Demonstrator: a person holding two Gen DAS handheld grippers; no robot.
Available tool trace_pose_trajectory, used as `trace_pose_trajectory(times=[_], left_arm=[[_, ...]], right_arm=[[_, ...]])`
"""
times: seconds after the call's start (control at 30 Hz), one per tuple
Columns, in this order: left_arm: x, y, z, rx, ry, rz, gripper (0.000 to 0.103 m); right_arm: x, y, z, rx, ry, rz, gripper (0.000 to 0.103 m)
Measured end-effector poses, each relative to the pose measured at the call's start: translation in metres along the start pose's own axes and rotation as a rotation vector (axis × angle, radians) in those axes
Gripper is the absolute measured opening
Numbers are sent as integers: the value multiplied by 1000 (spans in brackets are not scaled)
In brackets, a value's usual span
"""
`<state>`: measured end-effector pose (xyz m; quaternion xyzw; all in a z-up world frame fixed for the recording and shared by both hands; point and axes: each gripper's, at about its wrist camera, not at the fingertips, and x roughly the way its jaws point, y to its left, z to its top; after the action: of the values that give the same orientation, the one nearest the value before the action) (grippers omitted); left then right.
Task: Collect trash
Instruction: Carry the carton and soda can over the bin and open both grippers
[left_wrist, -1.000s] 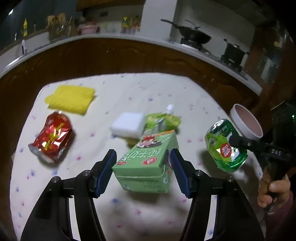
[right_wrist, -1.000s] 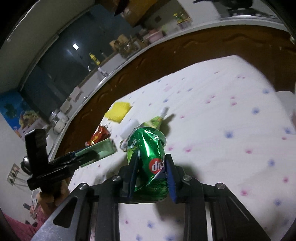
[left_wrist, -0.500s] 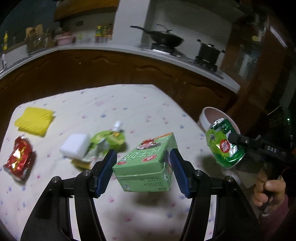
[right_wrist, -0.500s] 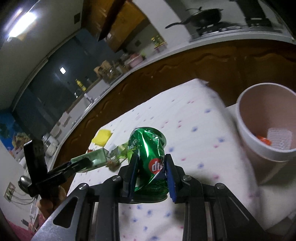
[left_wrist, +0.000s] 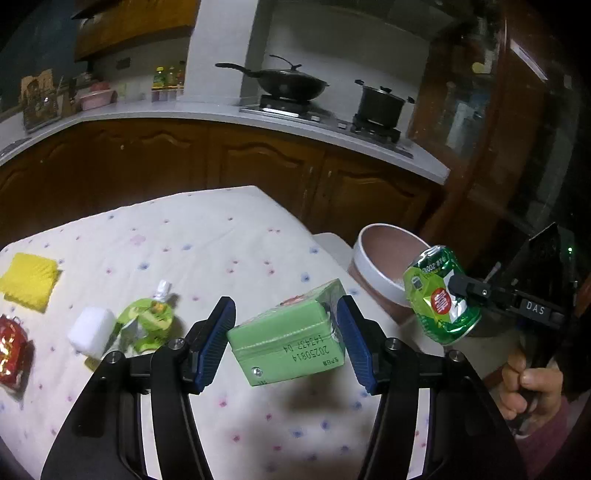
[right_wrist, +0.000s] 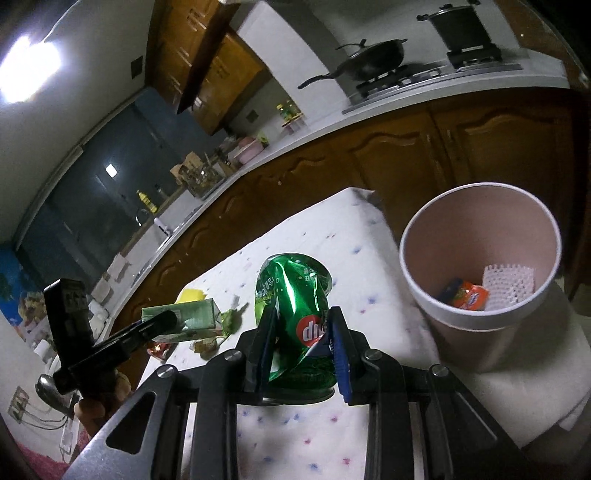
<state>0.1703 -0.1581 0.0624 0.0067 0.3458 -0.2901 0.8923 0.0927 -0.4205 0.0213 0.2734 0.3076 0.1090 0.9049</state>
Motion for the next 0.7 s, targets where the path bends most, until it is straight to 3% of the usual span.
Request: trace_pose_trajectory(times=[0.7], left_arm=[[34,-69,43,77,-29,-102,57]], right_arm=[[-42,-55,26,68,-101,-80,28]])
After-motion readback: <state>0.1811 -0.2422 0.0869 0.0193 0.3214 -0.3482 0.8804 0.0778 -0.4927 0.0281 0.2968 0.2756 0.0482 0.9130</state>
